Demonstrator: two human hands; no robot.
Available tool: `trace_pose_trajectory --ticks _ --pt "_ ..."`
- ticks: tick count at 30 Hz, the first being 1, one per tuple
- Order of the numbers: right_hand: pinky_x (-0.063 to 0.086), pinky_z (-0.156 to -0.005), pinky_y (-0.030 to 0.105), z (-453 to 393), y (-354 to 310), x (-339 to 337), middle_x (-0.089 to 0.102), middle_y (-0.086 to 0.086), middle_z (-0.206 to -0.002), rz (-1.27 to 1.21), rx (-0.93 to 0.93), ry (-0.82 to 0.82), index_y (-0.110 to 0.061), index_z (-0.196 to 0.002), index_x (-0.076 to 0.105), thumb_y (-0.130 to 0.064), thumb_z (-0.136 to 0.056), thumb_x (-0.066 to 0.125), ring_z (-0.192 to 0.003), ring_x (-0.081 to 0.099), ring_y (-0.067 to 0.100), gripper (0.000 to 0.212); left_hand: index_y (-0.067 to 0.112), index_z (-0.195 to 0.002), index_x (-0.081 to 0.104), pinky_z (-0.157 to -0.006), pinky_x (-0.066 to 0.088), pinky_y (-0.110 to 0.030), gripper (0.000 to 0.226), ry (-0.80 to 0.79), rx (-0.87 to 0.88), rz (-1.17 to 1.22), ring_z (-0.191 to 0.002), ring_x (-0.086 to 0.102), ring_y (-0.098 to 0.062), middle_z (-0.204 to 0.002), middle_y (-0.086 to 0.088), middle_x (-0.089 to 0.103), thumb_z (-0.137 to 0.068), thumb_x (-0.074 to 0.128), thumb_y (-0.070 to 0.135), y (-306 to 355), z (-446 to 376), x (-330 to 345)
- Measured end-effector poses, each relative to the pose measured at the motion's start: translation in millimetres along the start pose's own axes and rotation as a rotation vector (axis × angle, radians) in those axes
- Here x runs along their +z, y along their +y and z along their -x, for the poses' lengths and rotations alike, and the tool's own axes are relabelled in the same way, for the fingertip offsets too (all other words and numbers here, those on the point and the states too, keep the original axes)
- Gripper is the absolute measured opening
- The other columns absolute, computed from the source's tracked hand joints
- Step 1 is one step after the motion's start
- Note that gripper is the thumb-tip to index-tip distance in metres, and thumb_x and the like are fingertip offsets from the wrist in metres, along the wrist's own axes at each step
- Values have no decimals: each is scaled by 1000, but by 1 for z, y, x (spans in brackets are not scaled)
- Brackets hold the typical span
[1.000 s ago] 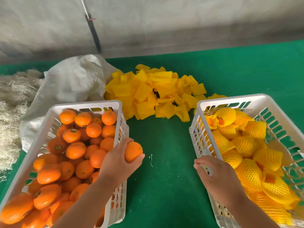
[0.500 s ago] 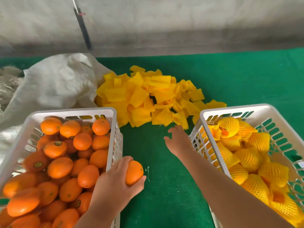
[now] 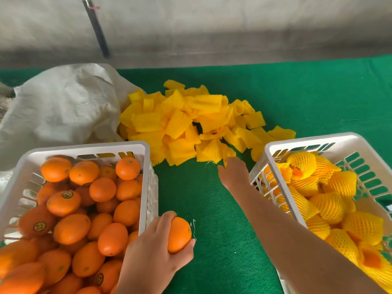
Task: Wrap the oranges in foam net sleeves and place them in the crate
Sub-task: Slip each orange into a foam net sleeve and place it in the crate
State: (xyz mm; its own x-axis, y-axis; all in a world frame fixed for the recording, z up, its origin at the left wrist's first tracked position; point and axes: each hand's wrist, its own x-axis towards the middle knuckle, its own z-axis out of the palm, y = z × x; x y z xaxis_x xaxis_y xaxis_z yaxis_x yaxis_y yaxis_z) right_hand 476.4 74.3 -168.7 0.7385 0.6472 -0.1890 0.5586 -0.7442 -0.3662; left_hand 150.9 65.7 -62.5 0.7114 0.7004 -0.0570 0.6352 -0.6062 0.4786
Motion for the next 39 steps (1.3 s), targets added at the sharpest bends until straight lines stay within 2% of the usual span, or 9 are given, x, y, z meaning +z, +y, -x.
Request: trace_pose_trajectory --ticks 4,7,11,17,20,25,28,35,39 --pt "40 -63 32 43 -3 -1 64 -3 -99 -332 -4 96 -25 -102 60 -28 -97 69 -80 58 15 11 38 -131 44 -48 53 -19 71 14 -1 -27 -62 59 -4 -103 18 63 -80 51 86 1 -1 -1" --pt "38 -48 18 76 -5 -2 59 -5 -87 -635 90 49 -30 -94 55 -19 -92 74 -61 53 2 22 39 -136 42 -58 55 -21 77 5 -44 -34 -73 61 -5 -114 20 59 -79 45 91 -3 -2 -1" --pt "44 -62 16 128 -2 -17 62 -10 -106 -896 103 12 -33 -97 62 -18 -91 74 -77 56 -16 21 40 -135 43 -58 53 -21 74 16 -61 -54 -74 60 -5 -107 21 57 -80 47 90 -2 -1 2" --pt "48 -74 25 195 2 -69 67 -16 -101 -1121 91 -48 -36 -100 71 -9 -96 63 -90 63 8 28 53 -124 42 -60 54 -22 63 13 -135 55 -74 60 2 -96 26 58 -74 54 90 13 7 -9" --pt "61 -77 34 221 6 -104 67 3 -118 -1319 71 -206 -33 -103 77 7 -94 44 -98 72 25 52 60 -110 54 -59 61 -28 50 36 -293 505 -72 71 -12 -101 16 68 -68 62 85 35 18 -22" --pt "63 -79 30 249 21 -146 68 -1 -124 -1338 -56 -290 -32 -105 80 9 -91 50 -99 76 10 53 38 -139 63 -88 62 -57 69 115 -339 1157 -111 74 -24 -139 -3 65 -77 70 70 86 44 -39" --pt "64 -82 34 260 32 -156 73 1 -116 -1414 -95 -340 -23 -108 80 -3 -84 62 -101 78 26 36 36 -126 71 -79 65 -52 51 110 -279 1272 -121 69 -29 -135 -7 67 -82 70 61 117 61 -43" --pt "63 -84 28 283 62 -173 75 -12 -111 -1272 -188 -360 -20 -124 71 -7 -95 75 -98 79 29 31 13 -139 61 -60 62 -37 74 37 -265 1476 -94 73 -33 -114 -24 73 -80 69 57 143 89 -48" --pt "62 -92 31 298 71 -186 75 -8 -121 -1164 -267 -398 -23 -132 66 -9 -88 76 -105 78 25 48 23 -145 61 -58 61 -37 70 -119 -182 1452 -86 68 -33 -107 -27 70 -84 67 57 144 102 -51"
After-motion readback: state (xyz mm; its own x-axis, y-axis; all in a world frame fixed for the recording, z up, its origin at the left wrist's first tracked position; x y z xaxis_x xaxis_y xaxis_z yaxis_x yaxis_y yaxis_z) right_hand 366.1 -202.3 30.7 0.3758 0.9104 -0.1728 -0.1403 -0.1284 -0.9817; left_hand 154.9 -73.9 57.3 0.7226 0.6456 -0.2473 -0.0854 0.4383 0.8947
